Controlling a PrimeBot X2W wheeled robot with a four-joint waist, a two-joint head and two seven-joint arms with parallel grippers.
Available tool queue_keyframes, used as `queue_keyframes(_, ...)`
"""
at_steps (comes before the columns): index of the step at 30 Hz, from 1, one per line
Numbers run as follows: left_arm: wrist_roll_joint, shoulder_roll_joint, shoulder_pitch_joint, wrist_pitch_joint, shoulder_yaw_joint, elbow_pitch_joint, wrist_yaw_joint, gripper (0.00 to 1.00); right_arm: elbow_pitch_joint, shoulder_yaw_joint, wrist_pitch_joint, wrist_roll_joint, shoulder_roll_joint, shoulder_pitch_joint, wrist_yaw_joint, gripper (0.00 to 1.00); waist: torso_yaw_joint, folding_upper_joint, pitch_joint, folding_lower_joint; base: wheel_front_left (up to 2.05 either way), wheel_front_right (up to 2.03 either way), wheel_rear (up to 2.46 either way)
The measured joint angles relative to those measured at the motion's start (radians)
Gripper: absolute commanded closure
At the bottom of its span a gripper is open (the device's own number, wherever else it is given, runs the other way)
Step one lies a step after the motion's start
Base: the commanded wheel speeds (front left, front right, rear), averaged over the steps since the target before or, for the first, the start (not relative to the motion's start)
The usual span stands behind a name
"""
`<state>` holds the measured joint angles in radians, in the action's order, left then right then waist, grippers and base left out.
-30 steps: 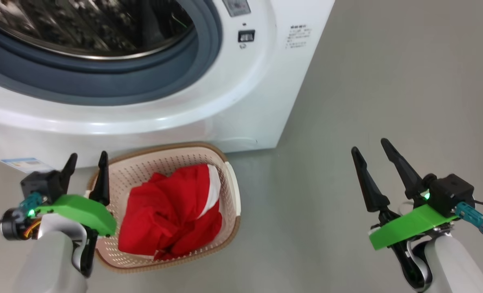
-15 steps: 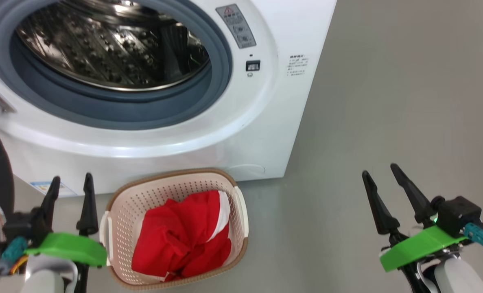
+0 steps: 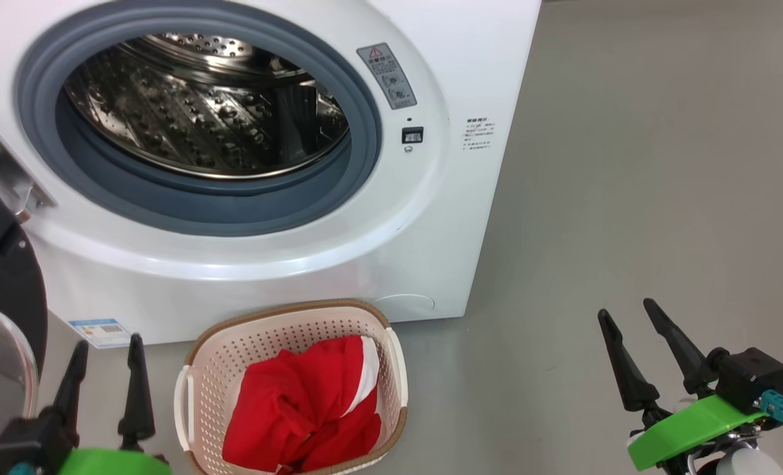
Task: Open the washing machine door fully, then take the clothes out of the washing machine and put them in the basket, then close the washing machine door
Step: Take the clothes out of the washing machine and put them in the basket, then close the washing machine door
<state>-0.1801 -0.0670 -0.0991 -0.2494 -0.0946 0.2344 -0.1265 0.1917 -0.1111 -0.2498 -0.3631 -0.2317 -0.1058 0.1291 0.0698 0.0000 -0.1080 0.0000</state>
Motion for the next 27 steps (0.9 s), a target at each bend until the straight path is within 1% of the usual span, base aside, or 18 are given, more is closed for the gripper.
queue_keyframes(6,0.003,0.006,0.054,0.0,-0.013,-0.04,0.0,0.0,-0.004,0.002,0.0,-0.003,-0.004,0.005,0.0,0.0,0.002,0.0001,0.004,0.0,0.0,0.0,0.0)
queue_keyframes(27,0.003,0.017,0.054,0.0,-0.025,-0.045,-0.001,0.0,-0.008,0.013,0.0,-0.002,0.002,0.005,0.0,0.0,0.006,0.0001,-0.008,0.0,0.0,0.0,0.0)
